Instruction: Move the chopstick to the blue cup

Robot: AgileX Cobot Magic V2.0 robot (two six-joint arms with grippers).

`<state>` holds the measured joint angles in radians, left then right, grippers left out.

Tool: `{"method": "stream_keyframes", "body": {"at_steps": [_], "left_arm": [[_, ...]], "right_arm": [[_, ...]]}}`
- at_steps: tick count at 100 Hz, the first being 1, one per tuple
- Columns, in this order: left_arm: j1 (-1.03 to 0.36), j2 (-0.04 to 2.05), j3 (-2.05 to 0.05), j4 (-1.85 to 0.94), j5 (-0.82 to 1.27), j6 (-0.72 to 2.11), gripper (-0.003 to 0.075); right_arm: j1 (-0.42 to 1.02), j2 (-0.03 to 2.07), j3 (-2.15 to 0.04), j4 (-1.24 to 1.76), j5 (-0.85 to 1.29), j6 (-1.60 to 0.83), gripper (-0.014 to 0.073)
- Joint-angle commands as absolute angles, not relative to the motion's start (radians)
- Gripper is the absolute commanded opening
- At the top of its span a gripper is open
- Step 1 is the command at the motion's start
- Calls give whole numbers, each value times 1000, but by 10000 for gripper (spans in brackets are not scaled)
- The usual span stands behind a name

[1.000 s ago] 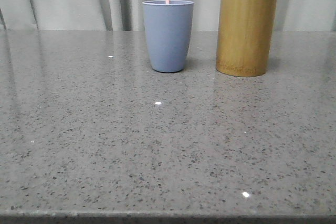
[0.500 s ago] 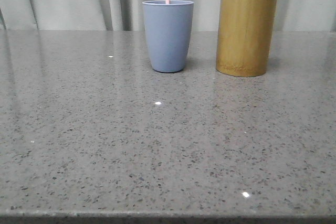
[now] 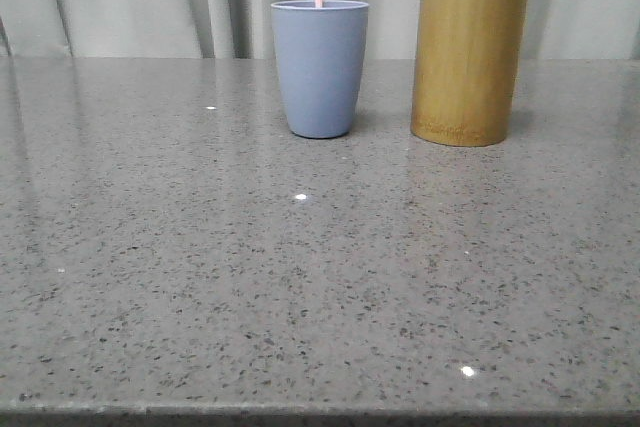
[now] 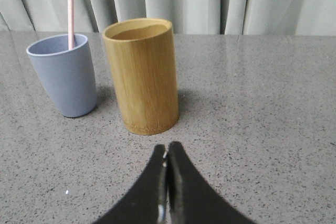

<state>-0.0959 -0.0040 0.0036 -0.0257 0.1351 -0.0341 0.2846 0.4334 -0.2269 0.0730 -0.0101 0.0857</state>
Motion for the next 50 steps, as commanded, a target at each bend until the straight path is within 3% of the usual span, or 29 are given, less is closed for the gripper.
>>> {"method": "stream_keyframes", "body": {"at_steps": [1, 50], "left_arm": [[-91, -37, 12, -26, 57, -41, -19], [-91, -37, 12, -26, 57, -41, -19]], "right_arm": [[276, 417, -241, 63, -100, 77, -105], [86, 260, -68, 63, -102, 77, -105]]}}
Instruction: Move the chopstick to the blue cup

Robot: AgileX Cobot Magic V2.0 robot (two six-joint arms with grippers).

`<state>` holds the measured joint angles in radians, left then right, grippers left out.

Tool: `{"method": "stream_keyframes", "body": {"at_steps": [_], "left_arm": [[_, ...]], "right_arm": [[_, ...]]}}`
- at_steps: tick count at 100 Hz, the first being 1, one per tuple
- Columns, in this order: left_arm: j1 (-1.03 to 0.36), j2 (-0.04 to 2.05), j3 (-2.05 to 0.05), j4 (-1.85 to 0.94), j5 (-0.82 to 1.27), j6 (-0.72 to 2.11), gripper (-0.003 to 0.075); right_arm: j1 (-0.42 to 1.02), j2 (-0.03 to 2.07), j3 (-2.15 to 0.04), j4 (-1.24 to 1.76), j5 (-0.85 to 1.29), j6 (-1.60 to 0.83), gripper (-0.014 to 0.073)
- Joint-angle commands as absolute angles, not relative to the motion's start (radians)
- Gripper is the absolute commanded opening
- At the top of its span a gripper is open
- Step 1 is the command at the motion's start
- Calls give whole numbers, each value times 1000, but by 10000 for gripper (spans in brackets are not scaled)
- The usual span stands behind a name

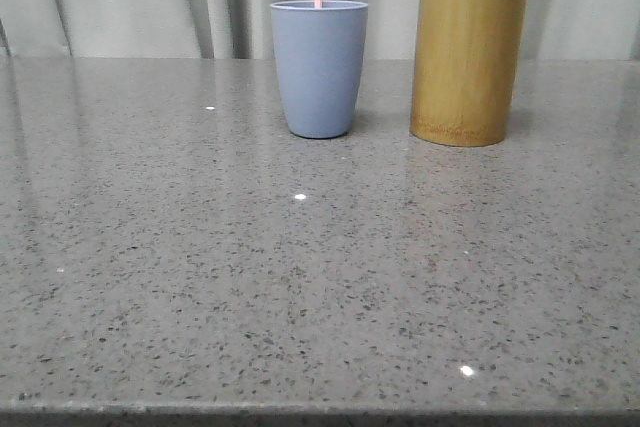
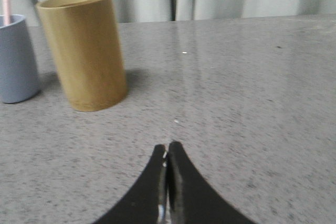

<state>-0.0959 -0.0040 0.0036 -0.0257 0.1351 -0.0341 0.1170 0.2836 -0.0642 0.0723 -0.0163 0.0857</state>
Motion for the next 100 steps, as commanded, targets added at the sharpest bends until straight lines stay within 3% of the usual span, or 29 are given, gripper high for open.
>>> {"method": "stream_keyframes", "body": {"at_steps": [1, 23, 54, 100], "left_arm": [[-91, -37, 12, -26, 57, -41, -19], [-91, -37, 12, -26, 57, -41, -19], [-91, -37, 12, -26, 57, -41, -19], [-91, -37, 12, -26, 57, -41, -19]], "right_arm": [[84, 256, -66, 63, -102, 77, -105], [46, 132, 30, 63, -101, 77, -105], [40, -33, 28, 63, 61, 77, -105], [40, -31, 28, 63, 59, 77, -105]]}}
